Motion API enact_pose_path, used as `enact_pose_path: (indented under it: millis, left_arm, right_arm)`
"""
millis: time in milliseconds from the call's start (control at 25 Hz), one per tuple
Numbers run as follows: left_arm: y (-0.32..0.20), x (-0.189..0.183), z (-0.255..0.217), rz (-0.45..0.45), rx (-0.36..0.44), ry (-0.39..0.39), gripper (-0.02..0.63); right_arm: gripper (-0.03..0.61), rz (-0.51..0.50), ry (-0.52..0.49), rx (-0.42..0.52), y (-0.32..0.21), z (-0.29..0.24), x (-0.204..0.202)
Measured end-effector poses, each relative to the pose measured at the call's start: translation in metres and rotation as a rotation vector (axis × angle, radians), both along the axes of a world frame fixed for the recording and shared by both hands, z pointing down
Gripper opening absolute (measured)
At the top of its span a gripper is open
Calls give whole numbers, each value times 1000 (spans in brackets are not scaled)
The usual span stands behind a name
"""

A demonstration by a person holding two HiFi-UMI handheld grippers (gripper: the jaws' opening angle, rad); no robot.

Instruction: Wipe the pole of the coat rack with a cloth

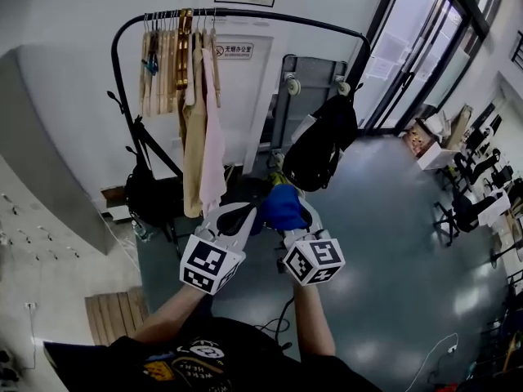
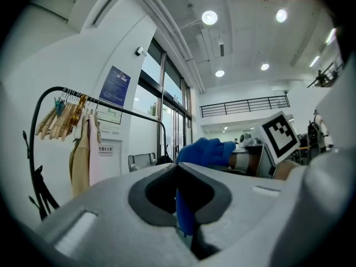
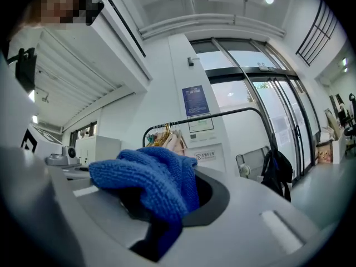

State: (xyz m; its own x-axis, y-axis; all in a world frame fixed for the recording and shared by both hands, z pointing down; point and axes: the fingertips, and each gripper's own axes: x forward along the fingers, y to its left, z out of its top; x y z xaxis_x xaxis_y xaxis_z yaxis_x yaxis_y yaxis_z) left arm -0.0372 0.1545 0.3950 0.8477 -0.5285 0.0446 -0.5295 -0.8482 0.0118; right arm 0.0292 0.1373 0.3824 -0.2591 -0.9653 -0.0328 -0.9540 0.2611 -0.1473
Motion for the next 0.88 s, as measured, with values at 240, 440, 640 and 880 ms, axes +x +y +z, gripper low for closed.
enact_pose_path:
  millis: [240, 440, 640, 880]
  left_arm:
    - [-142, 21, -11, 12, 9, 43, -2]
    - [-227, 43, -27, 55, 73, 18, -3]
    - [-272, 62, -25, 79, 53, 31, -3]
    - [-287, 112, -1, 153, 7, -7, -3]
  right_arm:
    - [57, -10, 51, 68, -158, -38, 9]
    - [57, -35, 95, 160, -301, -109, 8]
    - [57, -54, 166, 273, -415, -191, -5]
    - [55, -181, 232, 395, -477, -273, -48]
